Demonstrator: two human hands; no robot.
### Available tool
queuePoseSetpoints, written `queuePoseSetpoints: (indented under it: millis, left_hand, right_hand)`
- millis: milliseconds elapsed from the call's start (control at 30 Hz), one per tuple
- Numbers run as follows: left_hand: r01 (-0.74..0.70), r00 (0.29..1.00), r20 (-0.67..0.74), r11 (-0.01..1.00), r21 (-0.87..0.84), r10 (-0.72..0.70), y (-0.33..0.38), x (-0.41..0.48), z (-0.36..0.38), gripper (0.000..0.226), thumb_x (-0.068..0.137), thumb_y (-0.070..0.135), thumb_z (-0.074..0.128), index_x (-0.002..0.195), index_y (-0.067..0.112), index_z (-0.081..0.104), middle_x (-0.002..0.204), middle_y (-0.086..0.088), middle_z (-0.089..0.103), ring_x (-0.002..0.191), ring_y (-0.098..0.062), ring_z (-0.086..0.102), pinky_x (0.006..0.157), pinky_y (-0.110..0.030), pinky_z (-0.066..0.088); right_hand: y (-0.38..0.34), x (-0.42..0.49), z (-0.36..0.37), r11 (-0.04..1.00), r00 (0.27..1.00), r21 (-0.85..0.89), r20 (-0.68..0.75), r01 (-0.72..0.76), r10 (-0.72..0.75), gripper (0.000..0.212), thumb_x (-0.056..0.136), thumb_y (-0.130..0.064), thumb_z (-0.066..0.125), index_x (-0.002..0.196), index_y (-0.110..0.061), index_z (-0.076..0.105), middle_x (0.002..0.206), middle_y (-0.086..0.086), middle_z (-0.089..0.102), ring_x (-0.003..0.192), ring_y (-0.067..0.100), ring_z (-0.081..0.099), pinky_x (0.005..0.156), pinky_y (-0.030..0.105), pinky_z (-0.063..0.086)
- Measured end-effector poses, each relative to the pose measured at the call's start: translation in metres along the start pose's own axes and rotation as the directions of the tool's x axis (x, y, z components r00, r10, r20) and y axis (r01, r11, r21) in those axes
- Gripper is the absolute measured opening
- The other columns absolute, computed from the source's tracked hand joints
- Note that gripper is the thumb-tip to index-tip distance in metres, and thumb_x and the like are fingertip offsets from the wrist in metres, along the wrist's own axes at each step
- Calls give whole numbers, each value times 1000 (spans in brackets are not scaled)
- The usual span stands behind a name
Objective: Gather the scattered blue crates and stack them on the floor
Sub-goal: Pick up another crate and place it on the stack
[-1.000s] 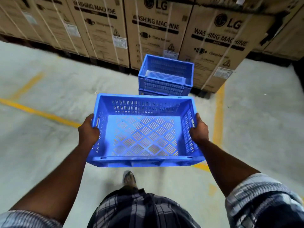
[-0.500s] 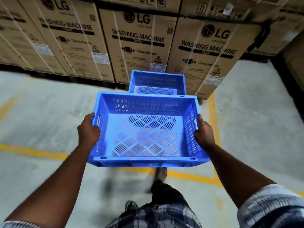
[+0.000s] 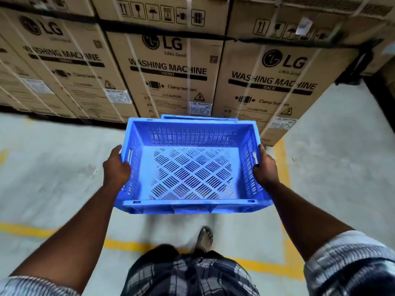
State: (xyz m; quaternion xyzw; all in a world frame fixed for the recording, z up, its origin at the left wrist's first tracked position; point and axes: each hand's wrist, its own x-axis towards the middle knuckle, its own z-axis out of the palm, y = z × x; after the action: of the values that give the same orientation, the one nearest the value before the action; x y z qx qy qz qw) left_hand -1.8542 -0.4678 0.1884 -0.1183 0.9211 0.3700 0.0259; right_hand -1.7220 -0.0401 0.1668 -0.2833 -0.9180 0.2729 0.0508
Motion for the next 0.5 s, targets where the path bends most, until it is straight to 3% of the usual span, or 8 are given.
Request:
queuePoseSetpoints:
  millis: [200, 333, 500]
  left_hand:
    - [-25, 1000, -4, 1000, 17, 25, 34, 59, 32, 56, 85, 0, 46, 137, 21, 49, 123, -8, 66, 111, -29, 62, 84, -27, 43]
    - [-45, 998, 34, 999, 27, 44, 44, 112, 54, 57, 82, -1, 48, 135, 22, 50, 123, -8, 67, 114, -27, 61, 95, -28, 41]
    - [-70, 992, 109, 997, 19, 67, 52, 172, 81, 59, 81, 2, 52, 135, 24, 49, 119, -7, 69, 111, -29, 63, 93, -33, 44]
  right_hand:
    - [-15, 63, 7, 978, 989, 152, -27, -142, 148, 78, 76, 8, 47, 148, -19, 35, 128, 18, 60, 112, 39, 59, 90, 41, 49]
    - [-26, 108, 18, 974, 983, 145, -21, -175, 180, 79, 76, 5, 49, 148, -24, 34, 127, 16, 61, 110, 39, 61, 88, 43, 50]
    - [-42, 159, 28, 950, 955, 117, -32, -290, 295, 82, 76, 8, 46, 150, -22, 28, 120, 22, 63, 102, 43, 61, 82, 42, 50]
